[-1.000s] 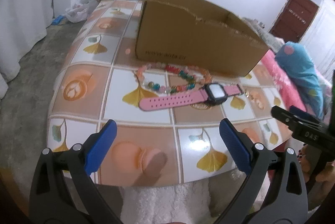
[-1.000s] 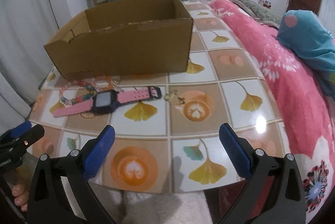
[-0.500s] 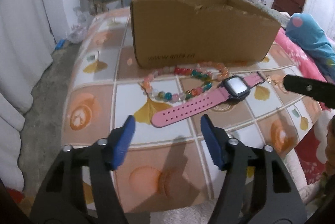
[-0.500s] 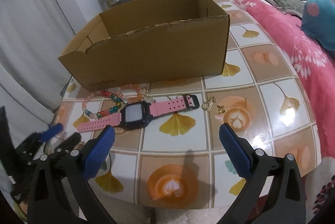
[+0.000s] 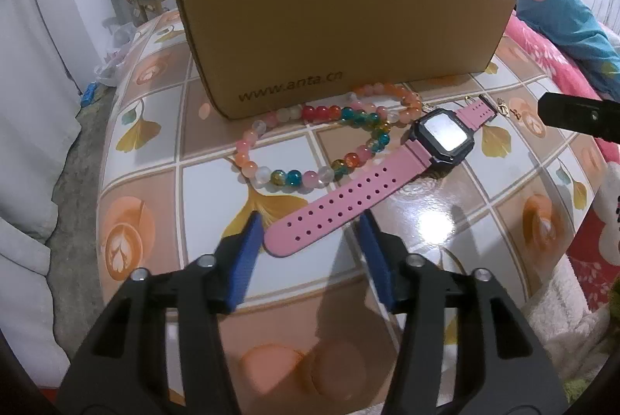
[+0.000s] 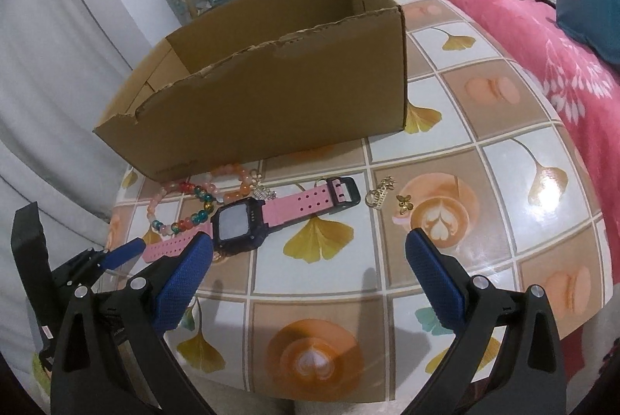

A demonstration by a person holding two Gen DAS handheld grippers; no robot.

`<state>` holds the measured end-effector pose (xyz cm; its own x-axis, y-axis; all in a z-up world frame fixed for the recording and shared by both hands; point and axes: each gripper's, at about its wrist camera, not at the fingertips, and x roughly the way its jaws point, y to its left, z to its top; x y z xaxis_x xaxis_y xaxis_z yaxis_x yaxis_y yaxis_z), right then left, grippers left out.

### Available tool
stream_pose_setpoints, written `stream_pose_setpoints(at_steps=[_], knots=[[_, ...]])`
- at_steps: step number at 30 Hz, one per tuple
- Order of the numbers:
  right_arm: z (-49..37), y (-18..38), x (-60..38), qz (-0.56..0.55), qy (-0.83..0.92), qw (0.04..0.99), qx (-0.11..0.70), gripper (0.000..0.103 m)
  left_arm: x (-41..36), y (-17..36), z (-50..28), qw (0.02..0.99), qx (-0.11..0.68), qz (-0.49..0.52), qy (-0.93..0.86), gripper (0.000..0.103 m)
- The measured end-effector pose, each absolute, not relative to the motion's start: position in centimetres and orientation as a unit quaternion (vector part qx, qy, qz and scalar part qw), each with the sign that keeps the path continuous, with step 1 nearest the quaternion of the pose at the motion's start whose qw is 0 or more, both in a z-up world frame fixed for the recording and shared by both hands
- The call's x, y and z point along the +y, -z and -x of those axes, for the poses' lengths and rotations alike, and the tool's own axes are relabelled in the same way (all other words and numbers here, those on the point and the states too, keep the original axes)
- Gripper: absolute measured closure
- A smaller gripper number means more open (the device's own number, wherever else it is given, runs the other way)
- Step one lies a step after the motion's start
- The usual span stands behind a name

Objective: Organize jewelry
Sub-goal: 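Move the left tool toward the pink-strapped smartwatch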

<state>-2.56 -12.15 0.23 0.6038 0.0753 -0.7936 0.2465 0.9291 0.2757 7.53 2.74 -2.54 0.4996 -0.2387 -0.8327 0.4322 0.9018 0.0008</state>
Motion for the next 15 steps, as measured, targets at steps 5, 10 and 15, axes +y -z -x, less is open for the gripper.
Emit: stream_pose_setpoints(at_steps=[5,10,15], knots=[[2.9,0.0,-13.1,-0.19,0.062,0.874,0.444,0.006,2.4,2.2,-6.2,0.857,0.459,-0.127,0.198,0.078],[3.2,0.1,-13.4,-0.189,0.072,0.871,0.447,0.006,1.8,2.1,-4.5,0.853,0.456,-0.151,0.204,0.085],[3.3,0.0,-13.3,-0.187,0.074,0.872,0.446,0.006,2.4,1.6,-2.7,0.846,0.463,-0.15,0.217,0.103]])
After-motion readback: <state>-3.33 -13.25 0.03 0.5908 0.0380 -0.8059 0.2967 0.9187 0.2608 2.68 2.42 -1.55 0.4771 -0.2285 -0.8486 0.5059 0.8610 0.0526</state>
